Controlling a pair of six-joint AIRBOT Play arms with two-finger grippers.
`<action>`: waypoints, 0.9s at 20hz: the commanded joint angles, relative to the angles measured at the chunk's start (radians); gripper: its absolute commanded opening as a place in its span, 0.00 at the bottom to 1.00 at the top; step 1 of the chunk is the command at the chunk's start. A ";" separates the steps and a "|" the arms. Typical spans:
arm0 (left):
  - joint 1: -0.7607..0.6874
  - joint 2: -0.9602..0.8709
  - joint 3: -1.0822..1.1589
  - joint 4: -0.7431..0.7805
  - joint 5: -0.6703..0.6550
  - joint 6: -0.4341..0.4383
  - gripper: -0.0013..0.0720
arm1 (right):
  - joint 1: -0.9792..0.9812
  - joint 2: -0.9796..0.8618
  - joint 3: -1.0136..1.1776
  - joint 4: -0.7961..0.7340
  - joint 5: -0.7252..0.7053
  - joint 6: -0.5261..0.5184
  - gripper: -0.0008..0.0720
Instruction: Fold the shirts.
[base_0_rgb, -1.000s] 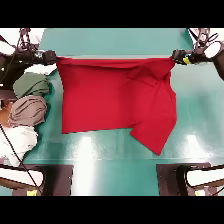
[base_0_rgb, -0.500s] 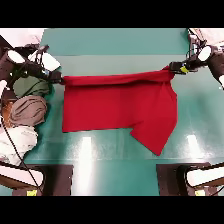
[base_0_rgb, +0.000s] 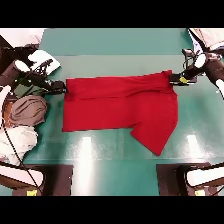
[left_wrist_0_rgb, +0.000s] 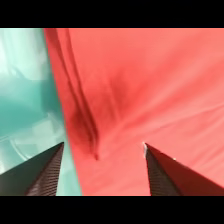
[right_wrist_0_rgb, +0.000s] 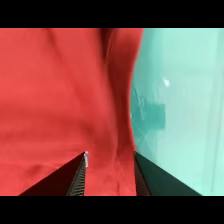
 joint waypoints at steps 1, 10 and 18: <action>0.015 0.006 0.028 0.003 -0.110 -0.048 0.82 | 0.000 0.026 -0.006 0.006 0.069 -0.006 0.49; 0.116 0.290 -0.325 0.000 -0.174 -0.040 0.65 | -0.158 0.201 -0.006 0.400 0.369 -0.241 0.45; 0.116 0.360 -0.702 -0.057 -0.026 -0.031 0.65 | -0.154 0.242 -0.006 0.400 0.407 -0.242 0.42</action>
